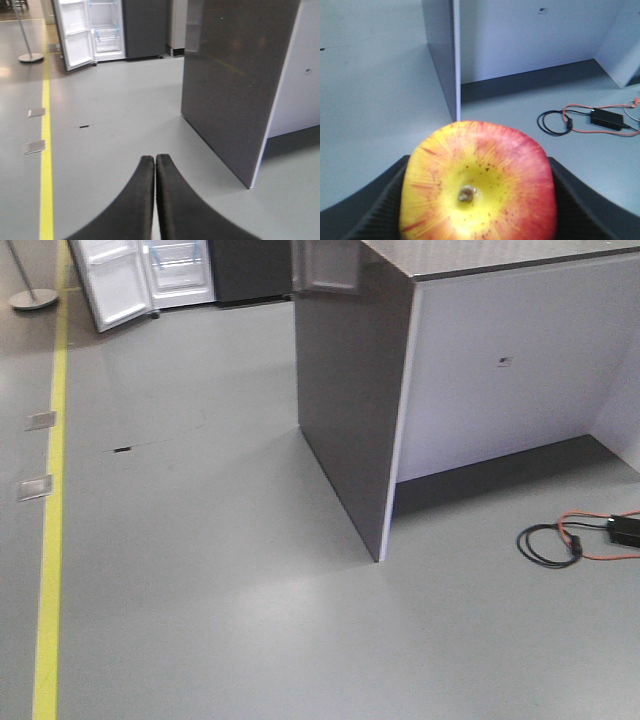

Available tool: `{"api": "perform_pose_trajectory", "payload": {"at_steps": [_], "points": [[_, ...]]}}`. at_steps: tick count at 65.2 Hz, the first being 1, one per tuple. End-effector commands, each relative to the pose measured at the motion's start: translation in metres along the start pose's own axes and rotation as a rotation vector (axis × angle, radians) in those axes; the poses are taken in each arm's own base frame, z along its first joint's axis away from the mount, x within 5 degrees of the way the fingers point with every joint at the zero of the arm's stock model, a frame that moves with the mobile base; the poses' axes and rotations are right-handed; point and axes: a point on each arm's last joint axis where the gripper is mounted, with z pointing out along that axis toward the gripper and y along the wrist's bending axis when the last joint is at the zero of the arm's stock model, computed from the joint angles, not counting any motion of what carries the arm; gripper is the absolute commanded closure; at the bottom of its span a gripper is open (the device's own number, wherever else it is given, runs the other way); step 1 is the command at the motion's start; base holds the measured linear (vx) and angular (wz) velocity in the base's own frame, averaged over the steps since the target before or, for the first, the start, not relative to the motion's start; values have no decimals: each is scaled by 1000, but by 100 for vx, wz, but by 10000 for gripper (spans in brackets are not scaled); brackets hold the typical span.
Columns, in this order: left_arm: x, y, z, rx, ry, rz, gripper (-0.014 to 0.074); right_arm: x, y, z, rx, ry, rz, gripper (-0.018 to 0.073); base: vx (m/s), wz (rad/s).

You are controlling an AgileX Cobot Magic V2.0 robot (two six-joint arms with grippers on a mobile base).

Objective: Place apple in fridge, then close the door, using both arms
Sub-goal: 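Turn the base away from the countertop holding the apple, then drive toward the open refrigerator with the apple in the right gripper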

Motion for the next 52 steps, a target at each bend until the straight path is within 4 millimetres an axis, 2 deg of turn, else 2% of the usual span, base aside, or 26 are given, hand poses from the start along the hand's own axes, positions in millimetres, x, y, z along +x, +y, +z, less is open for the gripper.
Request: {"api": "perform_pose_trajectory", "payload": {"at_steps": [1, 52], "points": [[-1, -1, 1, 16, -66, -10, 602, -15, -1, -7, 10, -113, -9, 344, -3, 32], [-1, -1, 1, 16, -66, -10, 602, -15, -1, -7, 10, -113, -8, 344, -1, 31]]}}
